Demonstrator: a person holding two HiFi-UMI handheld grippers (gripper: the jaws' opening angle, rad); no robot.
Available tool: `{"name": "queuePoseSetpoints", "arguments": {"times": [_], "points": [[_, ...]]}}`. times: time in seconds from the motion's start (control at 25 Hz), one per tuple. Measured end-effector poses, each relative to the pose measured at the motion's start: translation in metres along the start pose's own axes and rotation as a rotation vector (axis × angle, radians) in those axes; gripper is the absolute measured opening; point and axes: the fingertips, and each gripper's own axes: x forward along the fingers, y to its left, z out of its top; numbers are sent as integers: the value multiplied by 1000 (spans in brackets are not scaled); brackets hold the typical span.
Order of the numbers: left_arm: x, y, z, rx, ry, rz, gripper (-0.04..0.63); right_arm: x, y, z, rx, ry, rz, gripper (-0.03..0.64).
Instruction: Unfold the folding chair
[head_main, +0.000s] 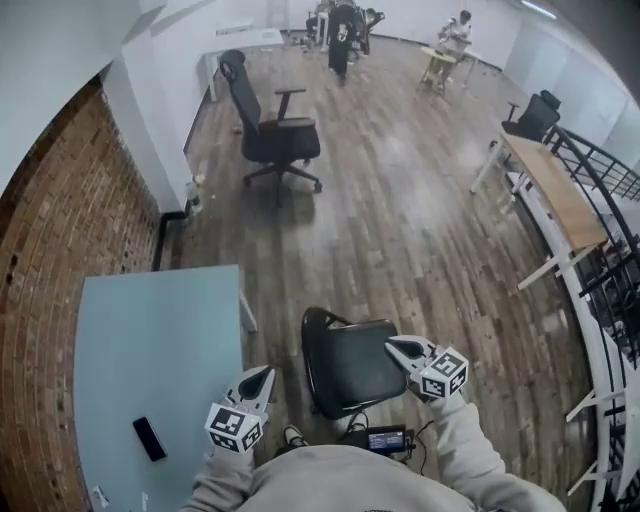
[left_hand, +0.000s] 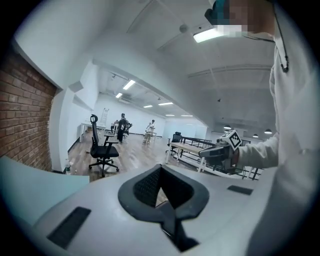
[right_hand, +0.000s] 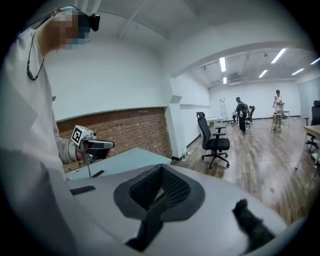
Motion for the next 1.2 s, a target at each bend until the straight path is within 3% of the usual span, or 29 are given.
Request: {"name": "queuePoseSetpoints", "arguments": {"times": [0.16, 0.24, 0.4, 0.68, 0.96, 1.2], "points": [[-12, -6, 46, 53, -86, -44, 3, -15, 35, 57, -94, -82, -85, 8], [-20, -7, 62, 47, -128, -59, 3, -24, 48, 81, -91, -133, -105, 6], [-33, -4, 77, 29, -176, -86, 3, -26, 87, 120, -37, -251, -50, 6], [-44, -14, 80, 23, -209, -127, 3, -5, 145, 135, -171, -190, 7, 6], [-63, 12, 82, 13, -217, -94, 3, -4, 132, 146, -183, -177, -31, 6], [-53, 10, 77, 24, -196, -115, 3, -15, 109, 139, -161, -181, -67, 6]]}}
